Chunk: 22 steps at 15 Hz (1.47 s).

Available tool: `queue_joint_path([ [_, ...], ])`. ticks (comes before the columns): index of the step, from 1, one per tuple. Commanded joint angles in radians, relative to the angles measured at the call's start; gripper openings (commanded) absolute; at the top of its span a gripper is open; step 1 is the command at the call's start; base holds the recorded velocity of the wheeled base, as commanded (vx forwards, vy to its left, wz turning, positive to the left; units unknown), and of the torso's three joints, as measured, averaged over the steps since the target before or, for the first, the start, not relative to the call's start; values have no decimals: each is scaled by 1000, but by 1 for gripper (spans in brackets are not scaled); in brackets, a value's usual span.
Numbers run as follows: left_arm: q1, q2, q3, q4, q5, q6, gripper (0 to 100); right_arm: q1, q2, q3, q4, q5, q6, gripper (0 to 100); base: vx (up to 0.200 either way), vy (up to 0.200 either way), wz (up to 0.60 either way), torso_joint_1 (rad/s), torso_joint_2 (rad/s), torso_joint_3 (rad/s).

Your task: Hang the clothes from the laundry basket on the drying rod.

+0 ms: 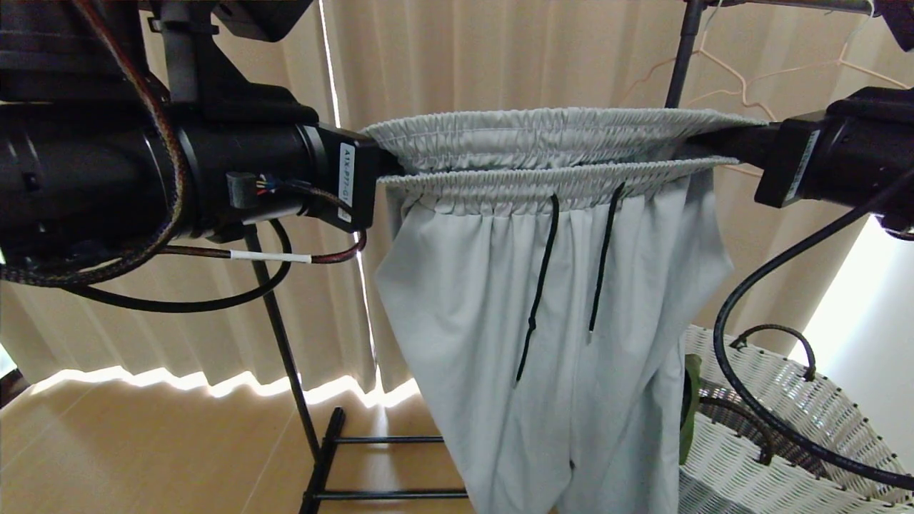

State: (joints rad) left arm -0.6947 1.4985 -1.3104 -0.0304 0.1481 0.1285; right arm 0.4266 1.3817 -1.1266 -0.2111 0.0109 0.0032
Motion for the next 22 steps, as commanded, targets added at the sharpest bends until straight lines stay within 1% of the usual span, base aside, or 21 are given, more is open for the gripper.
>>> queue_joint_path([
  [1, 1, 3, -1, -2, 2, -1, 0, -2, 3, -1, -1, 0, 0, 0, 0, 0, 0, 0, 0, 0],
  [4, 1, 0, 7, -3, 2, -3, 0, -8, 2, 1, 1, -2, 0, 0, 0, 0, 0, 0, 0, 0],
  [8, 4, 16, 8, -3, 8, 0, 0, -42, 2, 7, 2, -2, -2, 0, 0, 0, 0, 0, 0, 0],
  [14, 4, 23, -39, -3, 5, 0, 0, -46, 5, -1, -1, 0, -2, 0, 0, 0, 0, 0, 0, 0],
  [18, 4, 22, -69, -2, 5, 2, 0, -46, 10, -41, -1, 9, 0, 0, 0, 0, 0, 0, 0, 0],
  [22, 4, 23, -43, -2, 7, 0, 0, -46, 22, -22, 1, 4, 1, 0, 0, 0, 0, 0, 0, 0],
])
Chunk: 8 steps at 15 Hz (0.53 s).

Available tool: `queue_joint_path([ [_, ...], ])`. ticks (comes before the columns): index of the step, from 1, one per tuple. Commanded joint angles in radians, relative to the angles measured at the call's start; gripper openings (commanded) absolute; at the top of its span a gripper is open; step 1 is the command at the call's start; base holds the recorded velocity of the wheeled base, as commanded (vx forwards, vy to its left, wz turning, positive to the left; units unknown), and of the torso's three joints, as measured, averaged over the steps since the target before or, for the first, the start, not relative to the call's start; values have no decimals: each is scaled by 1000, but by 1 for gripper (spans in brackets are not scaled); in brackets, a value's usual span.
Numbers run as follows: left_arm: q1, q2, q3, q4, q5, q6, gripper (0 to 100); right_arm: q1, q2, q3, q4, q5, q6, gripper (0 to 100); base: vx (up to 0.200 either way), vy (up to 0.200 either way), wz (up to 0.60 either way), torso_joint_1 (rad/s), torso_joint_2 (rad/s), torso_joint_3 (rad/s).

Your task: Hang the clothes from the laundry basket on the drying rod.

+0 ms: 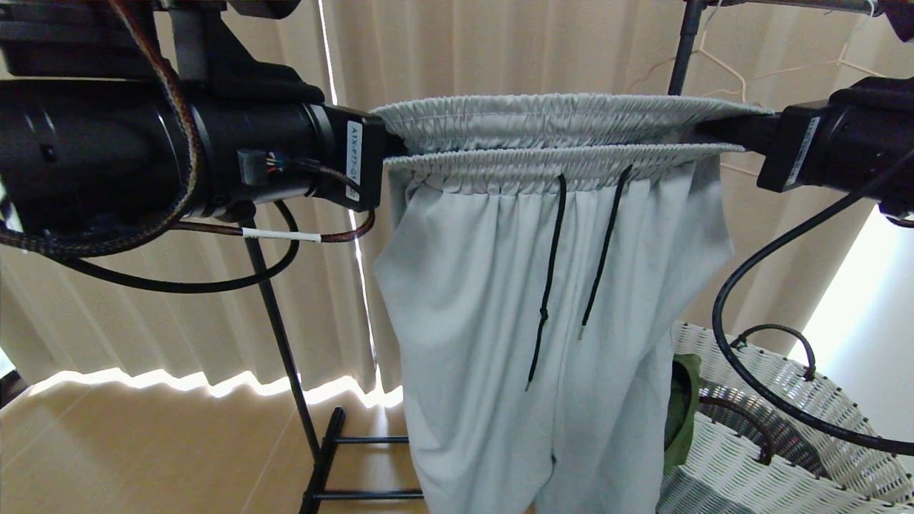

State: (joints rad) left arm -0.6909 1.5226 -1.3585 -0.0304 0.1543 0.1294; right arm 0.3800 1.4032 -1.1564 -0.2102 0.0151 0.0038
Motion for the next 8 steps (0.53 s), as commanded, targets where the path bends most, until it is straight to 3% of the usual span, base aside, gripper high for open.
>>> queue_joint_path([
  [1, 1, 1, 6, -2, 2, -1, 0, 0, -6, 14, 2, 0, -1, 0, 0, 0, 0, 0, 0, 0],
  [8, 4, 114, -93, -5, 57, -8, 0, 13, -204, 50, 219, 28, 2, 0, 0, 0, 0, 0, 0, 0],
])
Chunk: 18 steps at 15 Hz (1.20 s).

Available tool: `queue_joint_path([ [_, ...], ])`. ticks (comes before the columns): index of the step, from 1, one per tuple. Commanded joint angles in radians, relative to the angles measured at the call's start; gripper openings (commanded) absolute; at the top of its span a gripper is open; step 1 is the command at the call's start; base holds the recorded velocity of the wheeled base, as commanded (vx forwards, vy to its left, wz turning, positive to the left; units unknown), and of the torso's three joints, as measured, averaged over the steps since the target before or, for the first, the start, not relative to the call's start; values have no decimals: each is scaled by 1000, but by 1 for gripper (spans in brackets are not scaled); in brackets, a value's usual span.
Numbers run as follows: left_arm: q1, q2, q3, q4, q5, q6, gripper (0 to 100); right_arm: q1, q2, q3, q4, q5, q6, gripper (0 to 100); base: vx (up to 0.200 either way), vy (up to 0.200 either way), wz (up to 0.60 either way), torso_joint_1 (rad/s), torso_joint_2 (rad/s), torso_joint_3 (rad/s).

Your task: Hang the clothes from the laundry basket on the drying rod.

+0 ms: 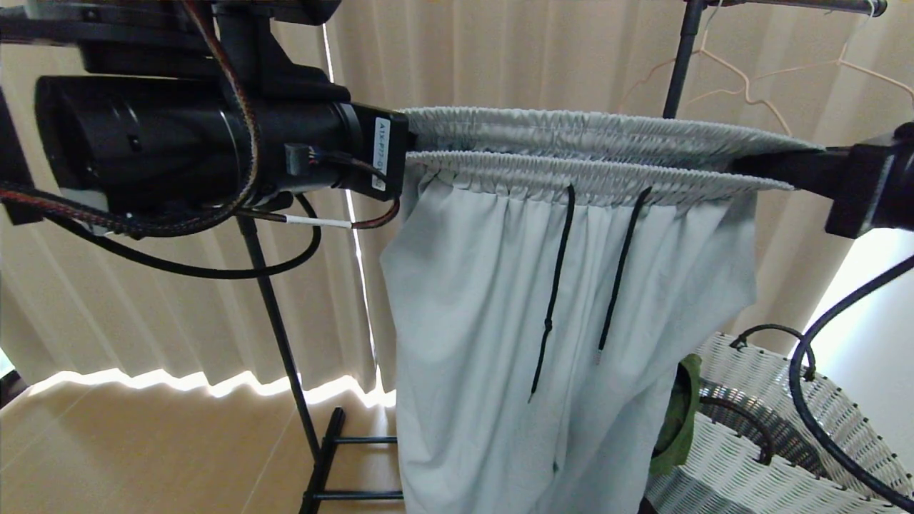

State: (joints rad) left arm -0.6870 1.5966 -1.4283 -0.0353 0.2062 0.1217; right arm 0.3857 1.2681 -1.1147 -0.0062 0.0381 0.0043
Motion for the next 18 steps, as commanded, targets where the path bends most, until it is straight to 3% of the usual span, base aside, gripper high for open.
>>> queue_joint_path([
  [1, 0, 51, -35, -1, 6, -1, 0, 18, -92, 27, 22, 42, 2, 0, 0, 0, 0, 0, 0, 0],
  [4, 0, 77, -47, -1, 6, -2, 0, 59, -142, 75, 22, 97, 2, 0, 0, 0, 0, 0, 0, 0],
  [11, 0, 80, -43, 0, 6, -17, 0, 93, -134, 90, 12, 89, 0, 0, 0, 0, 0, 0, 0, 0],
  [14, 0, 46, -27, 5, 2, -19, 0, 62, -90, 81, 6, 83, -1, 0, 0, 0, 0, 0, 0, 0],
  [18, -2, -33, 43, 11, -4, -13, 0, -24, 40, 81, -158, 83, -1, 0, 0, 0, 0, 0, 0, 0],
])
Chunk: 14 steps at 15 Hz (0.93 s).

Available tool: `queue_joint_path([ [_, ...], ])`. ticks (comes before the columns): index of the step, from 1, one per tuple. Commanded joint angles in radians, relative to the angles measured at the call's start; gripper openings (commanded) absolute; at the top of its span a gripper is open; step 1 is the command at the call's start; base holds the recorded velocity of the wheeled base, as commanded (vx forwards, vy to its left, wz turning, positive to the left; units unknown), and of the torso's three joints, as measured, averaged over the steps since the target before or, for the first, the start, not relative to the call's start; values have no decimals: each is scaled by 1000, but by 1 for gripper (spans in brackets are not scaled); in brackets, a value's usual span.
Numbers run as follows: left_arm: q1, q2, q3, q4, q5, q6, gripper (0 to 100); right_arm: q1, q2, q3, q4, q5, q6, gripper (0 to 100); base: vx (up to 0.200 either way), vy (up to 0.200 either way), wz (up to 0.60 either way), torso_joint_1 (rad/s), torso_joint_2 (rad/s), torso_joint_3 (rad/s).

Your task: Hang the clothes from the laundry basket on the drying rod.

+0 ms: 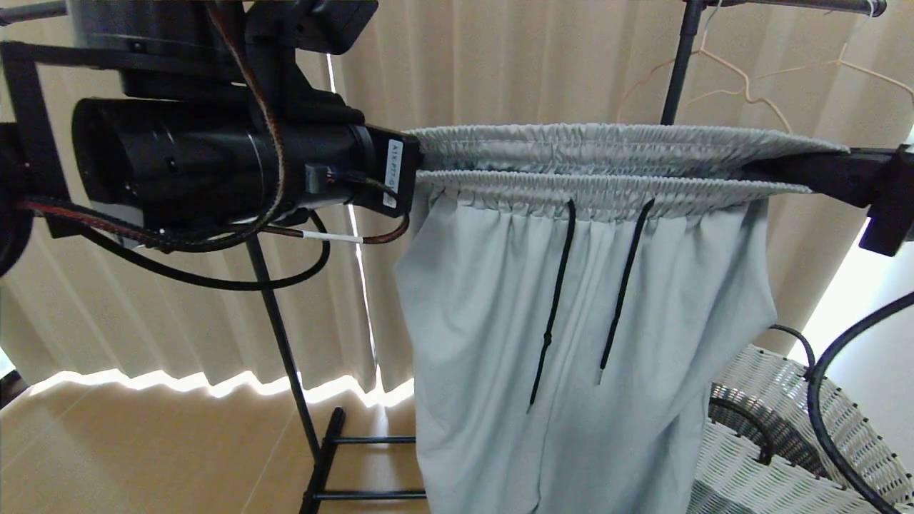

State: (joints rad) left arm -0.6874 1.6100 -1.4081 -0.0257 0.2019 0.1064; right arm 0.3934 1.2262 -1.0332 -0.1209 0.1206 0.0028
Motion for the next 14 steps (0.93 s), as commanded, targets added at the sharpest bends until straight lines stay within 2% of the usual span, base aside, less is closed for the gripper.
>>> queue_joint_path([
  [1, -1, -64, 31, 4, -1, 4, 0, -36, 115, -4, -85, 1, 2, 0, 0, 0, 0, 0, 0, 0],
  [5, -6, -121, 63, 44, -10, 4, 0, -41, 214, -44, -209, 5, 17, 0, 0, 0, 0, 0, 0, 0],
  [8, -11, -190, 135, 46, -12, 6, 0, -41, 283, -80, -306, 10, 56, 0, 0, 0, 0, 0, 0, 0],
  [10, -70, -240, 187, 44, -27, 7, 0, -41, 315, -102, -355, 13, 62, 0, 0, 0, 0, 0, 0, 0],
  [14, -139, -255, 198, 38, -33, 4, 0, -38, 332, -111, -382, 14, 72, 0, 0, 0, 0, 0, 0, 0],
])
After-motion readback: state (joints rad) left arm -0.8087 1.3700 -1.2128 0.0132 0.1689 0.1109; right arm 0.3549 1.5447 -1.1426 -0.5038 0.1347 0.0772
